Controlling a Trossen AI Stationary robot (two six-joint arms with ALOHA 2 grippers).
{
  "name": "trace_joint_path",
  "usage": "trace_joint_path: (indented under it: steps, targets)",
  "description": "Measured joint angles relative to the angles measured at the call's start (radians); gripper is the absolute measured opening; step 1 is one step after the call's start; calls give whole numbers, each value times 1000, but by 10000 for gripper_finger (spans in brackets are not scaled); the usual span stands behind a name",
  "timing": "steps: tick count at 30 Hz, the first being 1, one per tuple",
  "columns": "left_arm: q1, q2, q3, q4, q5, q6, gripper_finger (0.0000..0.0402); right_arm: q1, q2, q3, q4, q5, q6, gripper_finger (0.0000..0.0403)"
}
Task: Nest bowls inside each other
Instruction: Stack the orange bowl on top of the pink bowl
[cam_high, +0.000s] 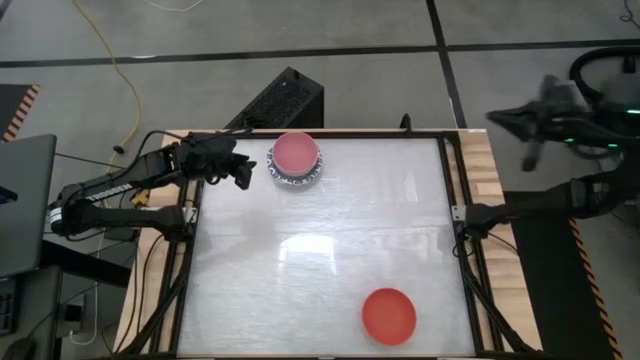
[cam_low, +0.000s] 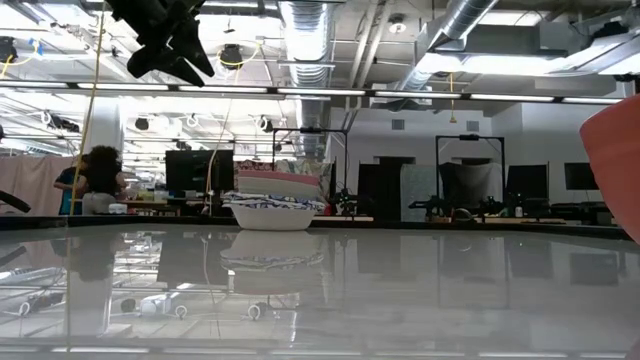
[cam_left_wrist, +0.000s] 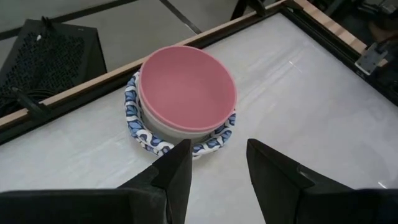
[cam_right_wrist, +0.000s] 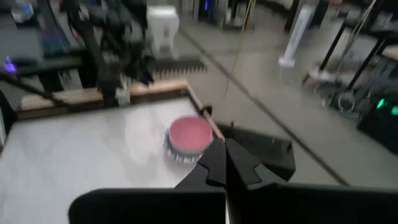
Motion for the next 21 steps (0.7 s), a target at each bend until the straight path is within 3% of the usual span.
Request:
trace_joint_path:
  steps: [5,12,21]
  targets:
    - [0,0,0,0,6,7,142,0,-127,-100,157,-1,0,8]
    - [0,0,0,0,-4,10,142,0,-361,-614,596,-8,27,8]
    - [0,0,0,0,-5,10,142,1,-587,-1041,917,-41,149,8]
